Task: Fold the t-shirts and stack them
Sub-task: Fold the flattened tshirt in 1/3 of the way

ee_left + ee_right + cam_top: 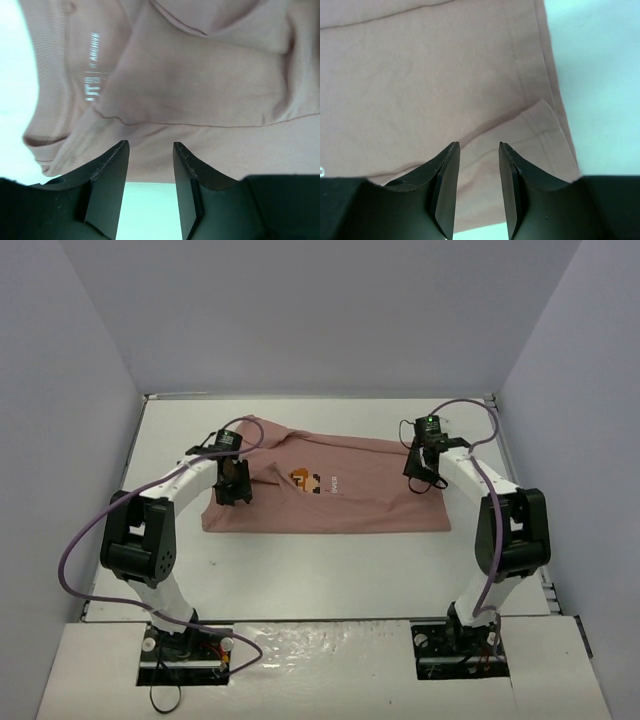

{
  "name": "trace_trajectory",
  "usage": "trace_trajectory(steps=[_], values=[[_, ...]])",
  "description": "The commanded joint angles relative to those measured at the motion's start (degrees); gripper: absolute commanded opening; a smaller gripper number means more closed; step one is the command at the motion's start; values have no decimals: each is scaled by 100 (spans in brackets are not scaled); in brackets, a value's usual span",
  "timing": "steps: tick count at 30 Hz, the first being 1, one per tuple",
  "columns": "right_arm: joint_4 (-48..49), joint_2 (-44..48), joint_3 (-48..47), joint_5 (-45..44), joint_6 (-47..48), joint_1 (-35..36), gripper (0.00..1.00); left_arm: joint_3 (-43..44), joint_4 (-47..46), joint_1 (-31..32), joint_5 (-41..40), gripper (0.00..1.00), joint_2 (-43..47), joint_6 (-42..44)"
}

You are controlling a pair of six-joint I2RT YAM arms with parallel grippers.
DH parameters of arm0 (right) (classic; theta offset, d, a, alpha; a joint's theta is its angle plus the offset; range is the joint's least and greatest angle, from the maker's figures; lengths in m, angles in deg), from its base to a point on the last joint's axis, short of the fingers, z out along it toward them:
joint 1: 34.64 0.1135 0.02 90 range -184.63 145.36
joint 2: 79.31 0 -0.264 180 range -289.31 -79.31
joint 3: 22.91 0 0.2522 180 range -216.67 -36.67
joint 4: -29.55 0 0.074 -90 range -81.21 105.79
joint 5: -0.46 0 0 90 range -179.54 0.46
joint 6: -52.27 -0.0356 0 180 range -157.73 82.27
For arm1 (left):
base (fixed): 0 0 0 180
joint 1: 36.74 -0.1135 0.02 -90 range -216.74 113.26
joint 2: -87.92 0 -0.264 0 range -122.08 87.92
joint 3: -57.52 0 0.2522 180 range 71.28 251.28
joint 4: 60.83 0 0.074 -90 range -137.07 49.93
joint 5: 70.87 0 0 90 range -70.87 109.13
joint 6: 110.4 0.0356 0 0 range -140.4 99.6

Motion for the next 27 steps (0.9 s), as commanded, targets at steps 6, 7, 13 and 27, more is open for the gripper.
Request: trace_trajectory(steps=[6, 7, 13, 27], values=[[476, 643, 1602, 416, -456, -295, 34, -59, -28, -398, -234, 37, -131, -79], [548, 658, 1796, 476, -485, -360, 34, -113, -32, -409, -212, 37, -173, -130], [593, 1083, 2652, 397, -733, -794, 34, -638, 48, -482, -472, 36, 40, -397], [-88, 3016, 3163, 452, -1041, -860, 35, -1321, 368, -695, -242, 37, 1596, -534]])
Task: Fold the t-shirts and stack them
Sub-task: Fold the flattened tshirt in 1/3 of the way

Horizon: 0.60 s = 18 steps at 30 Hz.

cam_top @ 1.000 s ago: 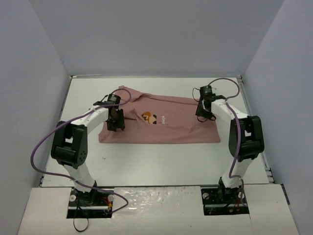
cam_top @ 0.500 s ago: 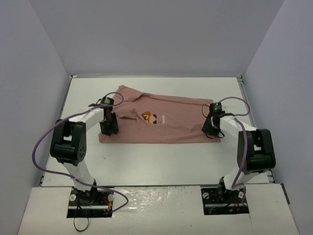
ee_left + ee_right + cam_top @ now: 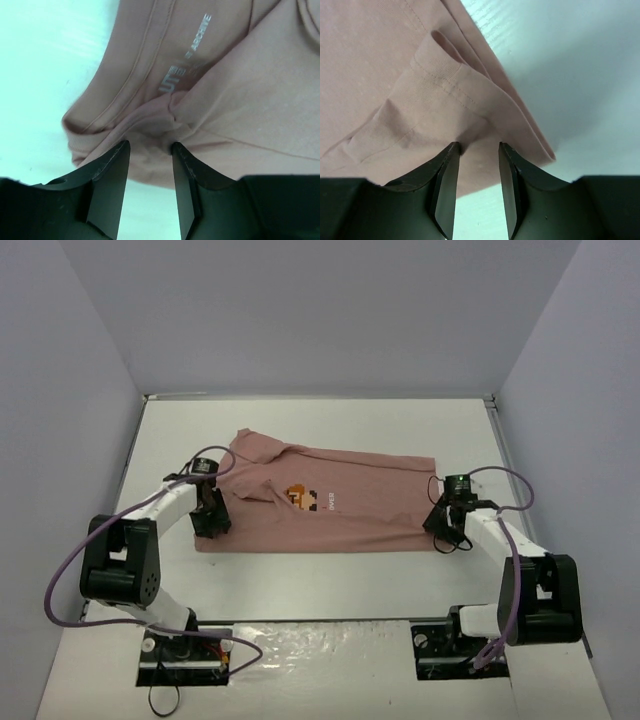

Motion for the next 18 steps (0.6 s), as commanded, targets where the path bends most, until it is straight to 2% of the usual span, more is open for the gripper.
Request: trace_trajectory(steps=[1, 4, 8, 18], values=[[-649, 842, -345, -189, 71, 0, 35, 488, 357, 9, 142, 37, 837, 105], [-750, 1047, -724, -192, 184, 44, 36, 1099, 348, 344, 248, 37, 915, 214], [-797, 1084, -1142, -67, 271, 60, 37, 1621, 223, 632, 479, 37, 461, 202], [-802, 935, -1138, -20, 369, 79, 38, 1698, -468, 809, 639, 37, -625, 124]])
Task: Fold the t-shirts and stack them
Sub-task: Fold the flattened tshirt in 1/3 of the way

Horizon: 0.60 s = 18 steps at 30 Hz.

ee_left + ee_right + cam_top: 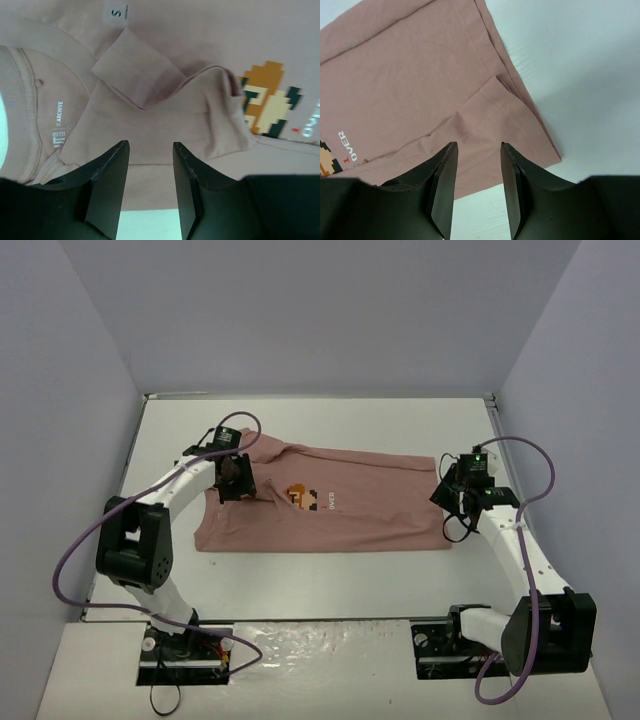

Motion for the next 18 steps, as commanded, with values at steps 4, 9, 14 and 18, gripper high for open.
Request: trace_trajectory(steps=[4, 9, 14, 18], values=[[-16, -71, 13, -4, 97, 29, 38, 169, -372, 99, -39, 37, -448, 123], [-16, -112, 23, -44, 109, 29, 38, 498, -462, 99, -131, 37, -946, 277], [-16, -164, 31, -87, 120, 29, 38, 958, -496, 103, -178, 37, -1409, 433], [-21, -187, 27, -92, 115, 29, 38, 1347, -536, 143, -187, 37, -1522, 619]])
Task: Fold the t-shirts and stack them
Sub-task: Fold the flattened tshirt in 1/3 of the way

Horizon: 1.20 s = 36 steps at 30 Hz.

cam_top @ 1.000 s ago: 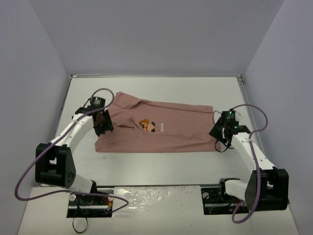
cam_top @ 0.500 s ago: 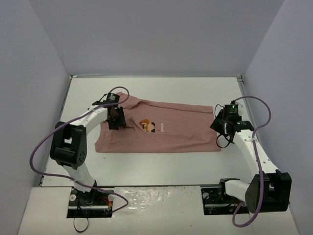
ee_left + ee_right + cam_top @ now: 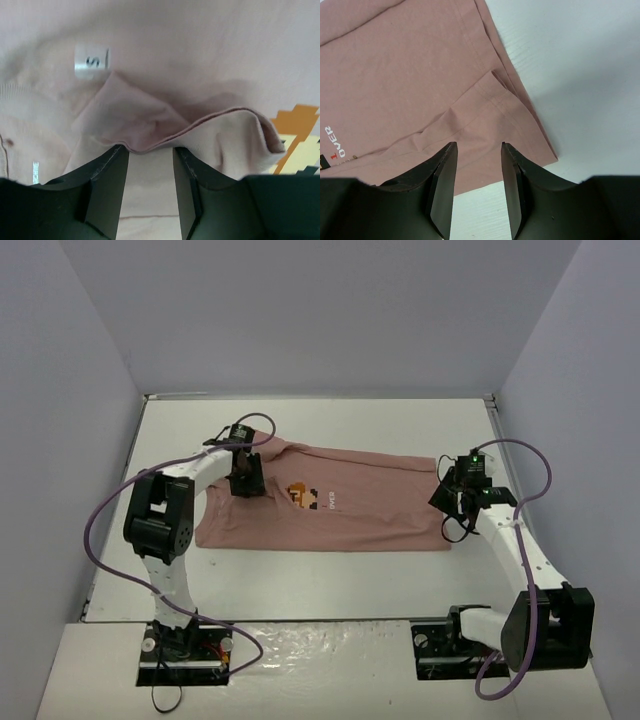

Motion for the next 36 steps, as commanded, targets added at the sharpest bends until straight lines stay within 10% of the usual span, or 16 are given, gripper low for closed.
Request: trace_trajectory(steps=[1, 18, 36], values=[[26, -62, -27, -90, 64, 21, 38, 625, -285, 90, -108, 37, 30, 359], [28, -406, -105, 51, 201, 113, 38, 1856, -540, 466, 472, 37, -387, 565], [28, -154, 181, 216, 126, 238, 38, 1811, 727, 868, -655, 38, -254, -887]])
